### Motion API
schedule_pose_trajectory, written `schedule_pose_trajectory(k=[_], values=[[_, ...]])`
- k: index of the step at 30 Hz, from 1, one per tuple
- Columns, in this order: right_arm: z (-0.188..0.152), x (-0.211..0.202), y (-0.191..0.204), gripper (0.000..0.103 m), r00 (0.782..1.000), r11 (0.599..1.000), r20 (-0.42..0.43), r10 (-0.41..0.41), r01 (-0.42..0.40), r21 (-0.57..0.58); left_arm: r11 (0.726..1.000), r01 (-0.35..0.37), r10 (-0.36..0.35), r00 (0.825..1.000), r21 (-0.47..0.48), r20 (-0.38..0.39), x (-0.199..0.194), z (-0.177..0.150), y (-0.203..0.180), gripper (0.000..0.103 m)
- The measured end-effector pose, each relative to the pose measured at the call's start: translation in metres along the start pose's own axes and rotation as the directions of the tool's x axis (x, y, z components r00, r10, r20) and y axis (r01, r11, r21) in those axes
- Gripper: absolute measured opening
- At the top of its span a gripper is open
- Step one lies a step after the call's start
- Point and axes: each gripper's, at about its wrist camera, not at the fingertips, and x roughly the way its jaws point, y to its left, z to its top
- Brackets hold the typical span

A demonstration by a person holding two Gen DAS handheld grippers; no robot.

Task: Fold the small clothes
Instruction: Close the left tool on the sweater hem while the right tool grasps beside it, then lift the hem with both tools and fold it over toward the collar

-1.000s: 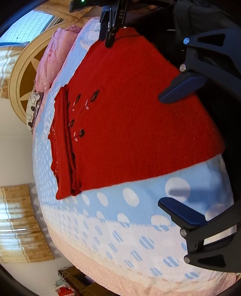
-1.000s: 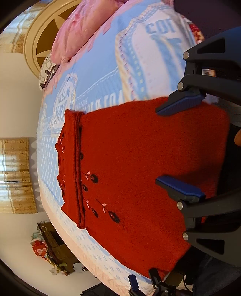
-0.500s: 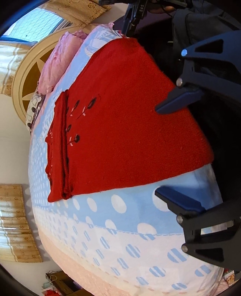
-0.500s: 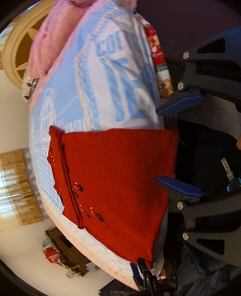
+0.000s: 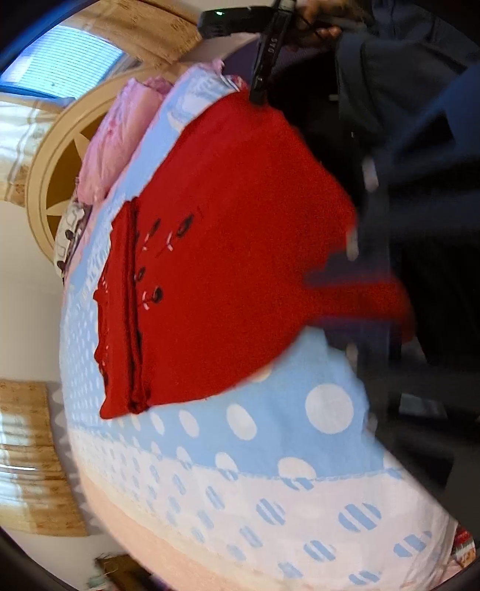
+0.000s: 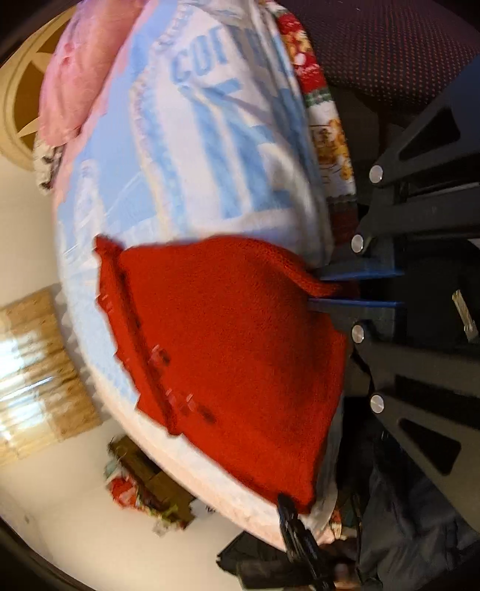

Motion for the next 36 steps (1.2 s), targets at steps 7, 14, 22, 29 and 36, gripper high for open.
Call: schedule_pose_trajectory(k=[7, 14, 22, 29, 36], values=[[0.015, -0.035, 0.001, 0.007, 0.991, 1.0, 0.135, 0.014, -0.015, 0.008, 1.0, -0.012, 0.013, 0.997, -0.019, 0.072, -0.018, 0.006, 0.008, 0.01], [0.032, -0.043, -0.001, 0.007, 0.982, 0.999, 0.186, 0.043, -0.048, 0.025, 1.0, 0.01, -0.012, 0.984, 0.008, 0.175, -0.036, 0.023, 0.008, 0.01], [0.084, -0.048, 0.009, 0.007, 0.959, 0.999, 0.279, 0.051, -0.051, -0.007, 0.999, 0.05, -0.048, 0.976, -0.005, 0.212, -0.044, 0.061, 0.019, 0.01], [0.143, -0.021, 0.006, 0.007, 0.952, 0.999, 0.305, 0.036, -0.037, -0.004, 0.994, 0.097, -0.086, 0.976, -0.048, 0.2, -0.03, 0.1, 0.041, 0.009], [0.216, 0.025, 0.006, 0.006, 0.955, 1.0, 0.298, 0.002, -0.003, 0.001, 0.989, 0.113, -0.093, 0.978, -0.099, 0.187, 0.005, 0.16, 0.065, 0.009]])
